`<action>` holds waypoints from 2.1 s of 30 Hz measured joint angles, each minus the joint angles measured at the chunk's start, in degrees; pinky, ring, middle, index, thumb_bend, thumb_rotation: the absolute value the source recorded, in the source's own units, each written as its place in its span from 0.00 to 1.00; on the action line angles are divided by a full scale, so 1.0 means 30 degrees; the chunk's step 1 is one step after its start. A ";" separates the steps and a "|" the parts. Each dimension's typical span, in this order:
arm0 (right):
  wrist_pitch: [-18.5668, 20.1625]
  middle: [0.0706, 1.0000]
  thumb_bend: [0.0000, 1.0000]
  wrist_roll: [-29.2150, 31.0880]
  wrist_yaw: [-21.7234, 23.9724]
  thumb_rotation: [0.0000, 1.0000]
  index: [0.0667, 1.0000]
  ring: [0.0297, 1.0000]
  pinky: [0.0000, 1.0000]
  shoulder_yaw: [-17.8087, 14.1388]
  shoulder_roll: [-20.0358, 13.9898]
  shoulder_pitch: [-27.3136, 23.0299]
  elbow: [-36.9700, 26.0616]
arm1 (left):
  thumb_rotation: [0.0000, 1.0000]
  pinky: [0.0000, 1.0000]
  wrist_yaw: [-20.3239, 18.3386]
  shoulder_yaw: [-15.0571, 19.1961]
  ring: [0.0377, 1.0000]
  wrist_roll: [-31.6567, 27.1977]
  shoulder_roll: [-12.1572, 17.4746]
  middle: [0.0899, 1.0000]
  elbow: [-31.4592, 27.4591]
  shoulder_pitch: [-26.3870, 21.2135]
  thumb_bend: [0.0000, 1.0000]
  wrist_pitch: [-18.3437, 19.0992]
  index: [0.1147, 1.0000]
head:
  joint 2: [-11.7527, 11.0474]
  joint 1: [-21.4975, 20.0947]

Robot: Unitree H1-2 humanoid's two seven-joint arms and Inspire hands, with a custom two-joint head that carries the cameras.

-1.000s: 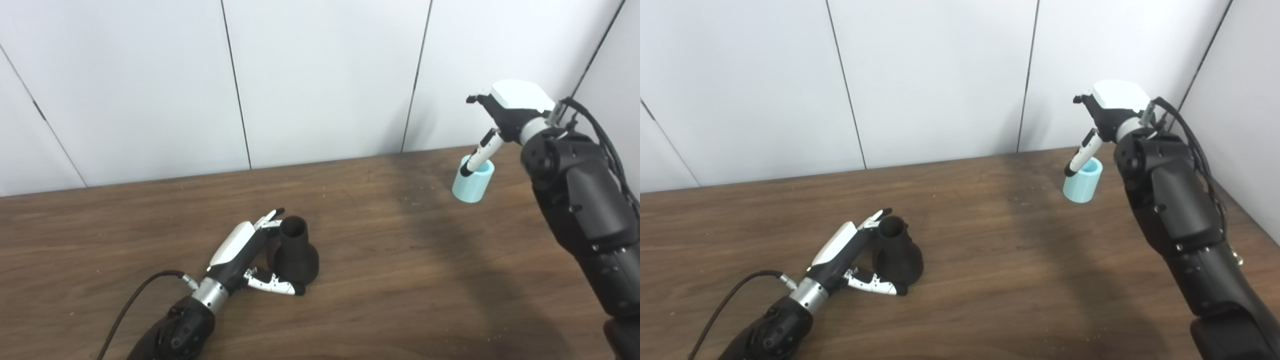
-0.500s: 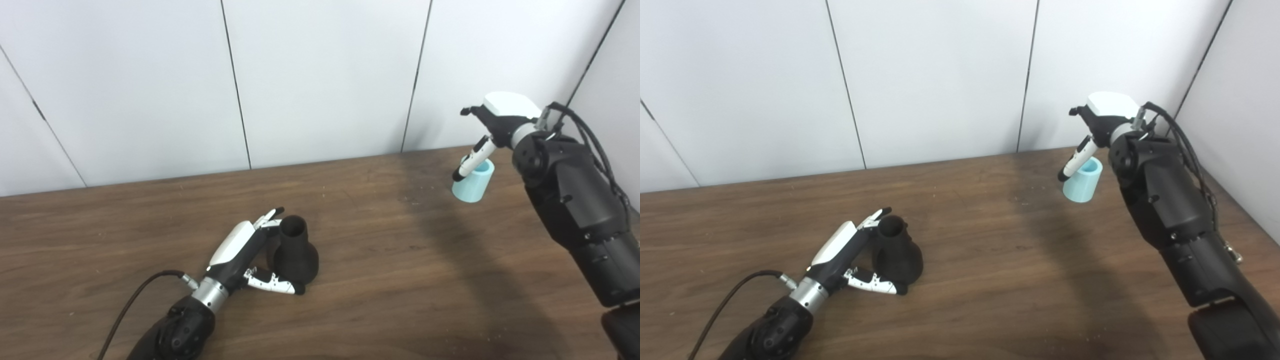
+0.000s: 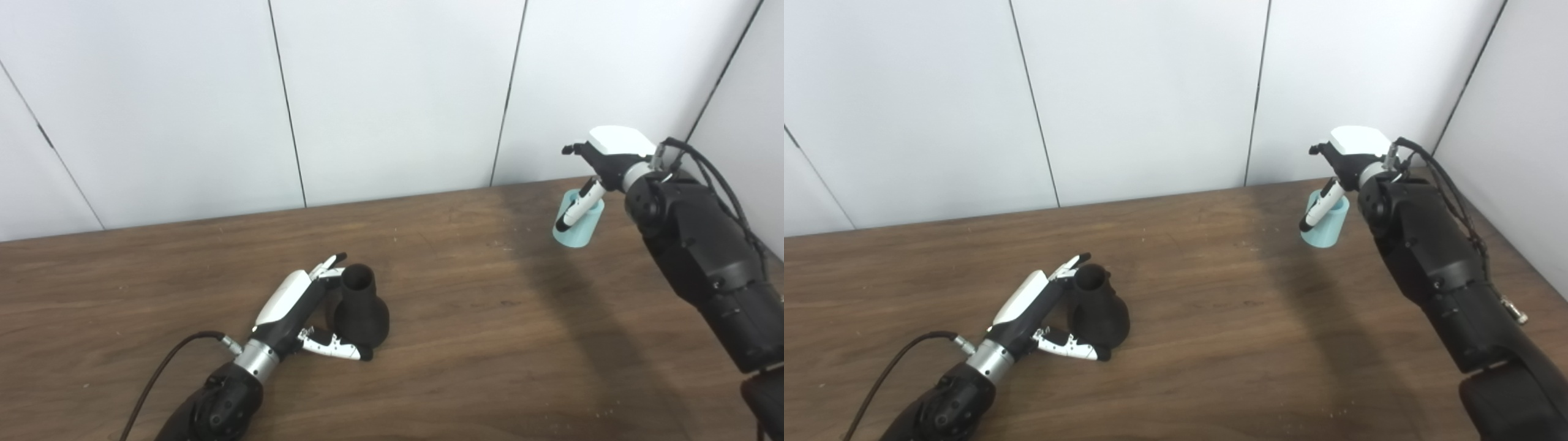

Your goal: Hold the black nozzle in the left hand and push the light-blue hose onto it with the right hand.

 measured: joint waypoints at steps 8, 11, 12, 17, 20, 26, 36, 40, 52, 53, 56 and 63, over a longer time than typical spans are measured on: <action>0.0091 0.87 1.00 0.0198 0.0044 0.29 0.86 0.85 0.65 0.0163 -0.0092 -0.0007 0.0161 | 0.08 1.00 0.0306 -0.0114 1.00 0.0332 -0.0003 0.79 0.0001 -0.0018 0.52 -0.0025 0.42 | 0.0030 0.0029; 0.0126 0.87 1.00 0.0217 0.0051 0.28 0.86 0.85 0.65 0.0214 -0.0094 -0.0004 0.0161 | 0.08 1.00 0.0612 -0.0324 1.00 0.0637 0.0025 0.79 0.0001 -0.0067 0.52 -0.0035 0.42 | 0.0059 0.0029; 0.0130 0.87 1.00 0.0228 0.0051 0.28 0.86 0.85 0.65 0.0221 -0.0096 -0.0009 0.0161 | 0.08 1.00 0.0783 -0.0411 1.00 0.0742 0.0043 0.78 0.0001 -0.0087 0.52 -0.0034 0.42 | 0.0059 0.0029; 0.0147 0.87 1.00 0.0291 0.0083 0.28 0.86 0.86 0.66 0.0232 -0.0097 -0.0006 0.0144 | 0.07 1.00 0.1135 -0.0607 1.00 0.1070 0.0087 0.78 0.0028 -0.0146 0.52 -0.0103 0.42 | 0.0088 0.0059; 0.0150 0.87 1.00 0.0342 0.0105 0.28 0.86 0.86 0.66 0.0234 -0.0097 -0.0002 0.0111 | 0.07 1.00 0.1262 -0.0711 1.00 0.1149 0.0127 0.78 0.0212 -0.0268 0.52 -0.0366 0.42 | 0.0117 0.0059; 0.0123 0.88 1.00 0.0597 0.0103 0.28 0.86 0.86 0.66 0.0210 -0.0097 0.0000 0.0056 | 0.07 1.00 0.1541 -0.0803 1.00 0.1363 0.0156 0.78 0.0343 -0.0357 0.52 -0.0627 0.42 | 0.0118 0.0088; -0.0001 0.88 1.00 0.0882 0.0054 0.28 0.86 0.86 0.65 0.0213 -0.0099 -0.0003 0.0167 | 0.07 1.00 0.1818 -0.0875 1.00 0.1721 0.0155 0.78 0.0364 -0.0396 0.52 -0.0704 0.42 | 0.0088 0.0088; -0.0027 0.87 1.00 0.0945 0.0056 0.28 0.86 0.84 0.64 0.0276 -0.0107 -0.0017 0.0216 | 0.07 1.00 0.1867 -0.0880 1.00 0.1738 0.0150 0.78 0.0394 -0.0418 0.52 -0.0708 0.42 | 0.0088 0.0117; -0.0038 0.78 1.00 0.0902 -0.0320 0.09 0.82 0.72 0.57 0.0778 -0.0410 -0.0023 0.0353 | 0.07 1.00 0.1866 -0.0884 1.00 0.1739 0.0140 0.78 0.0442 -0.0440 0.52 -0.0724 0.42 | 0.0147 0.0176; -0.0038 0.78 1.00 0.0894 -0.0386 0.07 0.82 0.72 0.56 0.0814 -0.0439 -0.0040 0.0421 | 0.07 1.00 0.1865 -0.0884 1.00 0.1739 0.0141 0.78 0.0441 -0.0439 0.52 -0.0723 0.42 | 0.0147 0.0176; -0.0027 0.81 0.99 0.0885 -0.0425 0.01 0.81 0.71 0.53 0.1038 -0.0478 -0.0047 0.0573 | 0.07 1.00 0.1860 -0.0879 1.00 0.1738 0.0141 0.78 0.0440 -0.0439 0.52 -0.0722 0.42 | 0.0147 0.0176; 0.0015 0.83 0.99 0.0893 -0.0414 0.00 0.82 0.72 0.50 0.1215 -0.0477 -0.0038 0.0530 | 0.07 1.00 0.1847 -0.0874 1.00 0.1737 0.0140 0.78 0.0439 -0.0439 0.52 -0.0722 0.42 | 0.0176 0.0146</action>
